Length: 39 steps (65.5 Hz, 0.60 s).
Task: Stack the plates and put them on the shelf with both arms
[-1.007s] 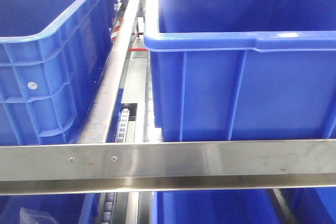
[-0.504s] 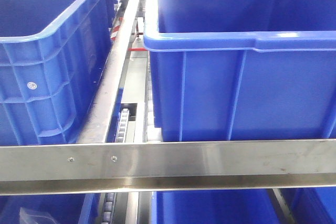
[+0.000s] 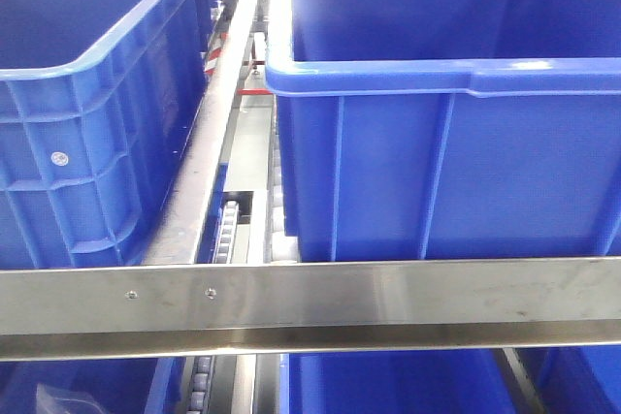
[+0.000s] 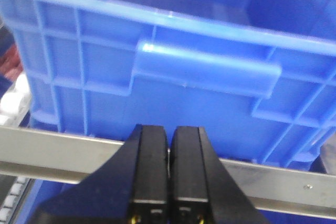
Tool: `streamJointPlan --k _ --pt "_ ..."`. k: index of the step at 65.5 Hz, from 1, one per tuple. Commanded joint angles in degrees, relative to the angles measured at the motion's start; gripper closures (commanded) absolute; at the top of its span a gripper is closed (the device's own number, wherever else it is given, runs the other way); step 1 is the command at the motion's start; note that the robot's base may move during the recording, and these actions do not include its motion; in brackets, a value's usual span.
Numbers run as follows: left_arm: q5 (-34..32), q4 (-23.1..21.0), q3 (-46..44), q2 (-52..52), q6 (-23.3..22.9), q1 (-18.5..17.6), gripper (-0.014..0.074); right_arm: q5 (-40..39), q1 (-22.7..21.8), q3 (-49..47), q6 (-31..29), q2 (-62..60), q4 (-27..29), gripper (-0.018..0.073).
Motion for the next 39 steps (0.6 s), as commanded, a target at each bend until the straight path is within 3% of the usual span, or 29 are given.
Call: streamJointPlan --k 1,31,36,39 --pt "-4.8 -0.5 0.1 -1.3 -0.4 -0.4 0.0512 -5.2 -0.5 0.1 -0.2 -1.1 -0.2 0.0528" --pt "-6.0 -0.8 0.1 -1.3 -0.3 -0.4 0.0512 -5.2 -0.5 0.1 -0.2 -1.1 -0.2 0.0528" --pt "-8.9 -0.8 0.1 -1.3 2.4 -0.4 0.0512 -5.2 -0.5 0.1 -0.2 -1.1 -0.2 0.0528" --pt "-12.8 -0.8 0.1 -1.3 7.2 -0.4 0.0512 -5.2 -0.5 0.1 -0.2 -1.1 -0.2 0.0528"
